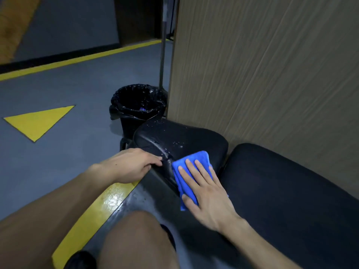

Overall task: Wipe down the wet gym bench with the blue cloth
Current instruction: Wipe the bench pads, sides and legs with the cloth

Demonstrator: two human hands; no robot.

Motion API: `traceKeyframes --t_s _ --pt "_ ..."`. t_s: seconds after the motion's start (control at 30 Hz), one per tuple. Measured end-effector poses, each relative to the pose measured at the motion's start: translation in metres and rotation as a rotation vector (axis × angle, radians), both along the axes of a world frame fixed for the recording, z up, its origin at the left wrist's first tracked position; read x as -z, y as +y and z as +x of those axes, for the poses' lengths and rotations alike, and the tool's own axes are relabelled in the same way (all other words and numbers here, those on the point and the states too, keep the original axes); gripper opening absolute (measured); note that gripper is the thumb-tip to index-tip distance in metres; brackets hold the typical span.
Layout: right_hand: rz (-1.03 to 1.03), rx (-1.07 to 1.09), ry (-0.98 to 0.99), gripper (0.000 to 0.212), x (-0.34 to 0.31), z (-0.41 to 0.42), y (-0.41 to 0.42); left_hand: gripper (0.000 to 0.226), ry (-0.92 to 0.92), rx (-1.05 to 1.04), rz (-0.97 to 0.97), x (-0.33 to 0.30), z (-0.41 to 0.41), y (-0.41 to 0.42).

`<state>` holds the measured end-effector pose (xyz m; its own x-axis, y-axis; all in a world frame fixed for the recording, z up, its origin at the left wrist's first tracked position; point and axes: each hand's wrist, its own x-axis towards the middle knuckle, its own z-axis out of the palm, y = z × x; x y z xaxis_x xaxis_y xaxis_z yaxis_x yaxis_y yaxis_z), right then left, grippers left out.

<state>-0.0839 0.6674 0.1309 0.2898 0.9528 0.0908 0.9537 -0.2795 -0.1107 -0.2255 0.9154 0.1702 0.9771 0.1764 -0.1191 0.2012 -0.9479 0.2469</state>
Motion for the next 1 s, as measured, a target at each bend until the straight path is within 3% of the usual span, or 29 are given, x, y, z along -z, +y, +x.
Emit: traceKeyframes --t_s 0.23,0.43,0.57,0.7,0.9,1.0 --pt "-0.007 0.123 -0.016 0.067 0.001 -0.003 0.004 0.042 0.015 -0.128 -0.065 0.001 -0.024 0.031" --pt "-0.098 -0.081 -0.212 0.080 0.009 -0.022 0.024 0.046 0.015 -0.206 -0.166 0.014 -0.022 0.061" --pt "-0.153 -0.200 -0.306 0.083 0.009 -0.021 0.118 0.049 -0.035 -0.287 -0.168 0.024 -0.023 0.084" --pt "-0.212 -0.132 -0.362 0.076 0.001 -0.024 0.221 0.047 -0.141 -0.403 -0.147 0.028 -0.032 0.104" --pt "-0.166 -0.225 -0.344 0.091 0.008 -0.027 0.104 0.047 -0.139 -0.431 -0.192 0.027 -0.038 0.134" --pt "-0.142 -0.233 -0.339 0.091 0.009 -0.018 0.112 0.046 -0.139 -0.449 -0.191 0.029 -0.036 0.145"
